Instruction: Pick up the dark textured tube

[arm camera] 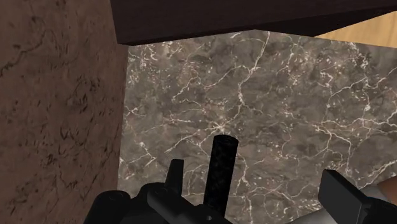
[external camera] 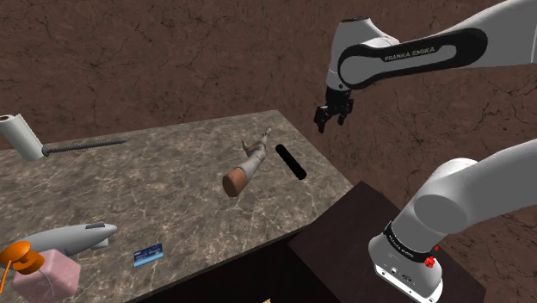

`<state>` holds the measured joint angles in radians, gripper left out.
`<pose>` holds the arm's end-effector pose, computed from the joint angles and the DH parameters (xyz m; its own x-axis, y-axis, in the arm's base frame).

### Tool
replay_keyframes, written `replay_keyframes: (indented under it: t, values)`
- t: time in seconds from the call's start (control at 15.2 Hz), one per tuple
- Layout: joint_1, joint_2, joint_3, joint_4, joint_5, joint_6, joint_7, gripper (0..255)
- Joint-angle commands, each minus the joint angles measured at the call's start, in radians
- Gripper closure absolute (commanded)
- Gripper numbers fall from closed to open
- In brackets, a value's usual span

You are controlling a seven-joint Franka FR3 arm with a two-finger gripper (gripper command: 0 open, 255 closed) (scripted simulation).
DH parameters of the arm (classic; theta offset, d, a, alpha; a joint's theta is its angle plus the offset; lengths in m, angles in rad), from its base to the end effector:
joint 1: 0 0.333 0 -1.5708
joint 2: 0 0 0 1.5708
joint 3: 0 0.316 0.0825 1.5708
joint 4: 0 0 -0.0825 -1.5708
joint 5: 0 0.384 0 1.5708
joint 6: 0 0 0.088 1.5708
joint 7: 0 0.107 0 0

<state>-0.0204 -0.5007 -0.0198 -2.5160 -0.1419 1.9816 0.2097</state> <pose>0.3868 -0.0246 0.4497 0.9821 -0.1879 -0.0114 -0.1851 -0.9749 0.1233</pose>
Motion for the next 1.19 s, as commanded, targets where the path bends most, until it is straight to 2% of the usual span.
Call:
replay_keyframes:
  t: [0.0, 0.53, 1.12]
  values:
    - [-0.008, 0.069, -0.007, -0.002, -0.012, 0.072, 0.005, 0]
    - [-0.03, 0.378, -0.014, 0.054, -0.054, 0.317, 0.054, 0]
    - [-0.044, 0.746, -0.031, 0.225, -0.102, 0.507, 0.111, 0]
